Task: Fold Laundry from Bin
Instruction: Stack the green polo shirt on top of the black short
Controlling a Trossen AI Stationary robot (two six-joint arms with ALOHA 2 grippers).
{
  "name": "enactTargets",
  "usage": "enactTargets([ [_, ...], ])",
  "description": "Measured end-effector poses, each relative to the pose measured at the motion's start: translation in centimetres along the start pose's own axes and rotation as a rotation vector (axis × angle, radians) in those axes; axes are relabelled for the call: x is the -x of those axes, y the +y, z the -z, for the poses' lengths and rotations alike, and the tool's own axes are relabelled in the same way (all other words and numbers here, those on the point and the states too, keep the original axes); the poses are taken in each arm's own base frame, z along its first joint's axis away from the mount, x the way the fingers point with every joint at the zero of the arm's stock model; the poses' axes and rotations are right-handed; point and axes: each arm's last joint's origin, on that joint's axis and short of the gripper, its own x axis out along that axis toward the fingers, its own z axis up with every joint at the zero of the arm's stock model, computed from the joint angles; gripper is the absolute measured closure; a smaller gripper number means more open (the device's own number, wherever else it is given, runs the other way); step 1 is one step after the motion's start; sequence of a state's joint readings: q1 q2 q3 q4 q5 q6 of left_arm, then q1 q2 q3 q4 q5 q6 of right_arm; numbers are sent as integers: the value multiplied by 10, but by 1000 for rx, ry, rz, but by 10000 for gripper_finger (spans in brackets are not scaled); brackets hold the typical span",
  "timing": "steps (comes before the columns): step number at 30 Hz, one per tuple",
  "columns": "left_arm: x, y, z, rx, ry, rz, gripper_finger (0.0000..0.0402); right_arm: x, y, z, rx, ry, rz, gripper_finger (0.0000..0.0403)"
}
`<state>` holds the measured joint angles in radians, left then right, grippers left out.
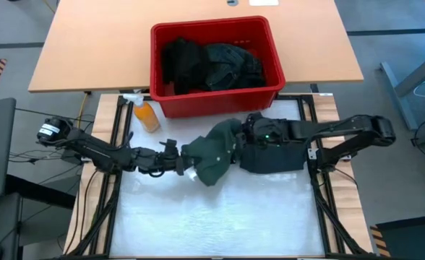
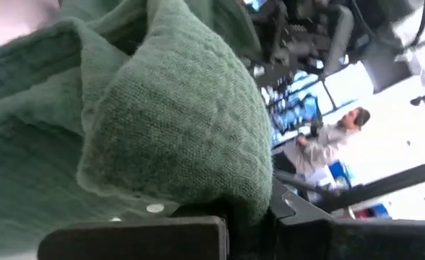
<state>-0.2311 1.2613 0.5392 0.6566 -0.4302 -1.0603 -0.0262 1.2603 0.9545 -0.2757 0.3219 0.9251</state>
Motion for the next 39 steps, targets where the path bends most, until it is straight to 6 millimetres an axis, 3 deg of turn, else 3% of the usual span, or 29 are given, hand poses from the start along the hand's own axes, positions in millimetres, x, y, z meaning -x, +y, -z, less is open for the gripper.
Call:
enactTargets([
  [6, 3, -11, 2, 46, 29, 104, 399, 3, 1, 3, 65, 20, -8, 288],
  [12, 2, -37, -6, 86, -9, 240, 399, 43, -5, -11, 70, -11, -43, 257],
  [16, -5, -62, -20, 67, -47, 292, 399, 78, 2, -7, 88, 21, -183, 253],
  [21, -14, -94, -51, 12, -178, 281, 399, 126, 21, 21, 142, 62, -390, 282],
  [26, -24, -124, -81, -77, -218, 235, 399, 153, 41, 66, 156, -17, -402, 343],
  [29, -28, -140, -98, -118, -234, 225, 399, 149, 54, 99, 189, -100, -344, 384],
  [32, -33, -153, -114, -137, -270, 232, 399, 132, 64, 128, 231, -171, -276, 386],
  [35, -44, -162, -129, -138, -289, 252, 399, 111, 74, 142, 235, -285, -207, 376],
  [39, -61, -169, -138, -130, -243, 290, 399, 72, 93, 151, 415, -366, -188, 385],
])
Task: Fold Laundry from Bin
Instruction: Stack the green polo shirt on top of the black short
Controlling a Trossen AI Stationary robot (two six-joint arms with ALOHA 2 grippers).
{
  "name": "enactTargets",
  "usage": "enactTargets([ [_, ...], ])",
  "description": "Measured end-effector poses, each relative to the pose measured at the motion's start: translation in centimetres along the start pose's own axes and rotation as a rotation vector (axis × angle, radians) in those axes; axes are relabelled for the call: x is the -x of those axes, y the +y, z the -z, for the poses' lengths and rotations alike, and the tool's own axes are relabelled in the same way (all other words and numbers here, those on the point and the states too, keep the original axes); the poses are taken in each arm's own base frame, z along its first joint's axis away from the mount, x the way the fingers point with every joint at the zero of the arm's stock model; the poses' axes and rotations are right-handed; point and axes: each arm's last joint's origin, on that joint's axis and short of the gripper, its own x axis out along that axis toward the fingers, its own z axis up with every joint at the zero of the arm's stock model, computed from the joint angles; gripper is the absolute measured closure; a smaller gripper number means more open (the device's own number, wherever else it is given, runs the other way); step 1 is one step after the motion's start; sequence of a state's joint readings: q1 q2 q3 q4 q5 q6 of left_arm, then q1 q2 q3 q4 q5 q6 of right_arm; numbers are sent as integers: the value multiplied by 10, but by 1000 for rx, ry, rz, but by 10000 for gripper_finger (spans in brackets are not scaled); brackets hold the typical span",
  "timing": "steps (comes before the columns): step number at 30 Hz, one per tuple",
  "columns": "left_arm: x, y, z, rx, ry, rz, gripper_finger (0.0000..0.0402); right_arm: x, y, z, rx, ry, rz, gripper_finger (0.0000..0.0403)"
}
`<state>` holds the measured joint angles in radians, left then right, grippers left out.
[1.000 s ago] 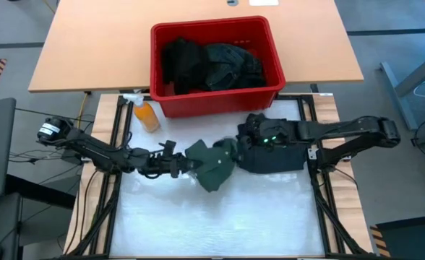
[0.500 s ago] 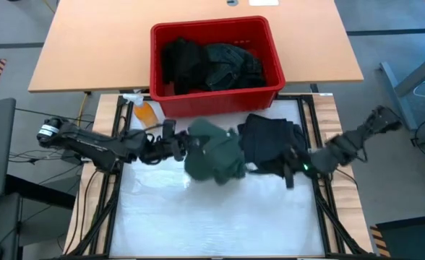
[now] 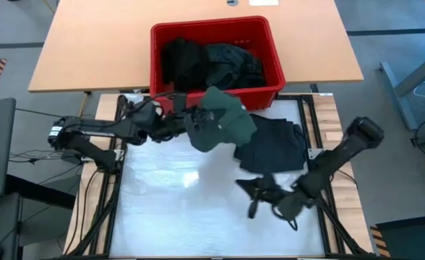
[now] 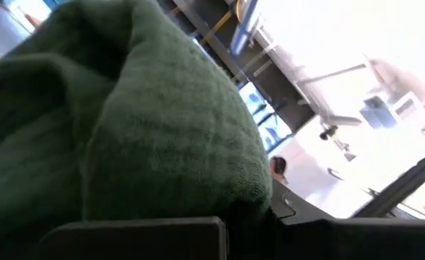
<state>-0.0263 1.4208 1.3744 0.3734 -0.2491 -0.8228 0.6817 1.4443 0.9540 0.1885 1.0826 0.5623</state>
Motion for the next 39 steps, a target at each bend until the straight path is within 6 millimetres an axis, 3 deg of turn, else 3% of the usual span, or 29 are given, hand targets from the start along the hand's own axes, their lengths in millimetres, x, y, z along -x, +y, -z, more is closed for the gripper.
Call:
enactTargets([
  [7, -20, -1, 5, 47, 79, 48, 399, -58, 6, 4, 253, -123, -174, 390],
  [12, -17, -3, 5, 60, 132, 57, 399, -84, -7, 2, 261, -162, -154, 389],
  [15, -14, -5, 2, 56, 145, 55, 399, -92, -17, 0, 311, -155, -39, 389],
  [20, -12, -5, 4, 55, 189, 40, 399, -80, -44, 5, 365, -163, 301, 389],
  [27, -28, 14, 28, 111, 263, 15, 399, -51, -100, 20, 301, -181, 490, 389],
  [32, -49, 43, 48, 225, 305, 29, 399, -22, -125, 19, 337, -200, 721, 389],
  [39, -73, 87, 71, 335, 405, 89, 399, 6, -156, 17, 582, -106, 759, 389],
])
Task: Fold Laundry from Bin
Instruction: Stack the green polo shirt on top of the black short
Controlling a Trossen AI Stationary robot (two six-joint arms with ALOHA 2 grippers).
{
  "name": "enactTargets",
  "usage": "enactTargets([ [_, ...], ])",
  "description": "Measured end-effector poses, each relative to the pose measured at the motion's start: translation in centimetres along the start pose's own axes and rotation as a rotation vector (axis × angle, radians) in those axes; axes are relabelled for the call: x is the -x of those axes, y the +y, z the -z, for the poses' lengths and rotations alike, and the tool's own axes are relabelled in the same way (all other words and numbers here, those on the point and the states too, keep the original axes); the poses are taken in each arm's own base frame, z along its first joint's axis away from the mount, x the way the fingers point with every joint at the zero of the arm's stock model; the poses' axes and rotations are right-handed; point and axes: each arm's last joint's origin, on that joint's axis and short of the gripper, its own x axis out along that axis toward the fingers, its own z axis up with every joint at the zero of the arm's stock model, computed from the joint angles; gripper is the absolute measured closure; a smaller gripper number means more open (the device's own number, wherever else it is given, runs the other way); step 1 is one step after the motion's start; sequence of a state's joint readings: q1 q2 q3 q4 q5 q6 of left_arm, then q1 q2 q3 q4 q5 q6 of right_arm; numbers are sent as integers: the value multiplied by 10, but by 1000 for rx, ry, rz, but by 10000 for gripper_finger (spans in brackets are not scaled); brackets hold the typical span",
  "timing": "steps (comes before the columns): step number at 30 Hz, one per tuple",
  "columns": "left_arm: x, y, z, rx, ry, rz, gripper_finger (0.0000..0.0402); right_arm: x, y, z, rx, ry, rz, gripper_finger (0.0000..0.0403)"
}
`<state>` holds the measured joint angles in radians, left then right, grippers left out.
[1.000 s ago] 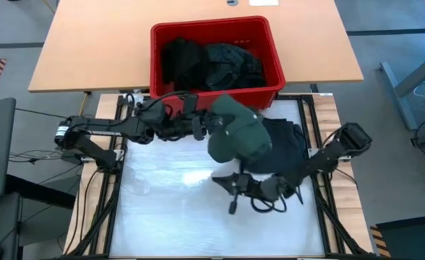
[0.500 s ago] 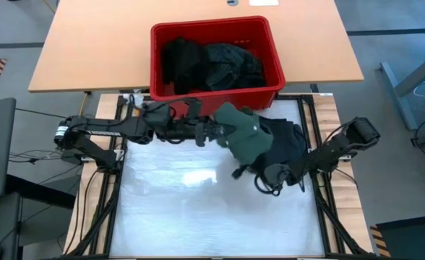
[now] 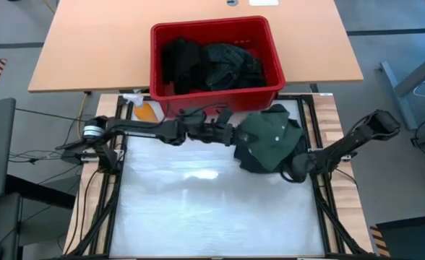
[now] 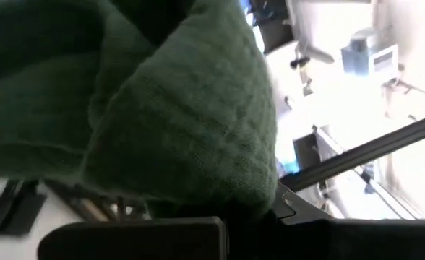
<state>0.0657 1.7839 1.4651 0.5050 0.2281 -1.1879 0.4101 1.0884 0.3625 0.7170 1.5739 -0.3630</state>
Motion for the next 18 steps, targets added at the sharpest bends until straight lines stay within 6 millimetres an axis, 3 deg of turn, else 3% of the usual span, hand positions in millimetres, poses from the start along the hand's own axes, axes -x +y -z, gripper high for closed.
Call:
enactTargets([
  [8, 6, 36, -14, -102, 115, -185, 399, -18, -15, 16, 592, 65, 83, 388],
  [13, 10, 60, -26, -152, 126, -281, 397, -33, -21, 28, 691, 132, 151, 384],
  [18, 4, 110, -27, -97, 140, -366, 397, -44, -26, 36, 696, 186, 211, 384],
])
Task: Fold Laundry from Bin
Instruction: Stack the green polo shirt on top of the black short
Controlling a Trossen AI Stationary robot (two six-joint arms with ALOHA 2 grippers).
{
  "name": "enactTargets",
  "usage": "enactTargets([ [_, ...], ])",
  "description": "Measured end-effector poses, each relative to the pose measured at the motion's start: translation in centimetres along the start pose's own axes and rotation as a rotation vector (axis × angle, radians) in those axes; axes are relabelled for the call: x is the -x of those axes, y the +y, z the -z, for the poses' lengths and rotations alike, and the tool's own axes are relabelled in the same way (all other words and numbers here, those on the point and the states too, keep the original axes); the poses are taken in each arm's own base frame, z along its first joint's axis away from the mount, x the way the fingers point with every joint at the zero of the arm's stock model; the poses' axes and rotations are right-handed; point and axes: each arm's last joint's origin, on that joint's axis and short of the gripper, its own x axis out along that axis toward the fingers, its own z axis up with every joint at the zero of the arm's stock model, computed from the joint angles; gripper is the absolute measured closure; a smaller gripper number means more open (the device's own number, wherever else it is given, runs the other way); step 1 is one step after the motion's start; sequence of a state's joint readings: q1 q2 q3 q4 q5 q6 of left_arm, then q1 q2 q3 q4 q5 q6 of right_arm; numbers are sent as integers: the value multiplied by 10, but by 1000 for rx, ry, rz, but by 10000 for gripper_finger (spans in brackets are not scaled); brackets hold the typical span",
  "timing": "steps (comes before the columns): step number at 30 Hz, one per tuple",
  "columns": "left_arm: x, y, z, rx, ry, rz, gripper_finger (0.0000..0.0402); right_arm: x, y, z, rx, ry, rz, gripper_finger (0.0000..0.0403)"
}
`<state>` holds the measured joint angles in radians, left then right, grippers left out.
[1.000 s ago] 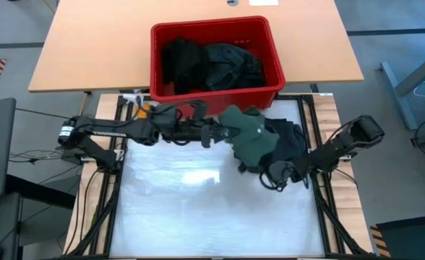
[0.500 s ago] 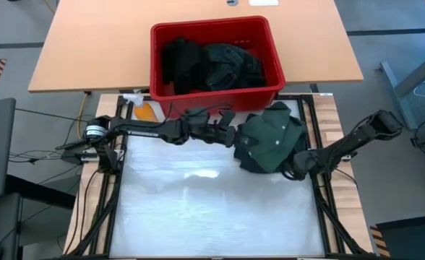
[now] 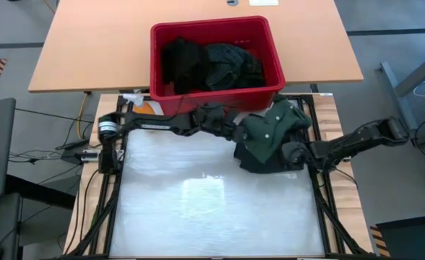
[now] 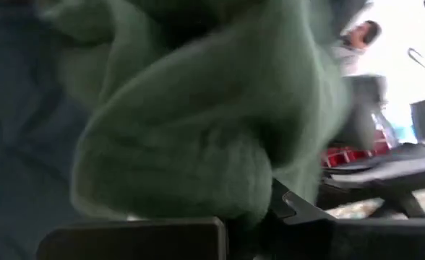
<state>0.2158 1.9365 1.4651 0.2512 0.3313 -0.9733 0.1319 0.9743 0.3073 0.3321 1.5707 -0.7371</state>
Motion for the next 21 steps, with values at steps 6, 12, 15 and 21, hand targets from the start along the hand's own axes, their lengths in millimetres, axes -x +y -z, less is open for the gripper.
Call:
enactTargets([
  [6, -28, 49, 9, 99, 10, -15, 397, -12, -1, 2, 15, 66, 35, 384],
  [12, -33, 69, 14, 109, 29, -88, 397, -12, 3, 4, 240, 23, -17, 383],
  [15, -30, 77, 7, 102, 3, -132, 397, -11, 9, 9, 373, -22, -71, 383],
  [21, -26, 85, 4, 113, 37, -178, 397, -11, 20, 23, 768, -69, -163, 383],
])
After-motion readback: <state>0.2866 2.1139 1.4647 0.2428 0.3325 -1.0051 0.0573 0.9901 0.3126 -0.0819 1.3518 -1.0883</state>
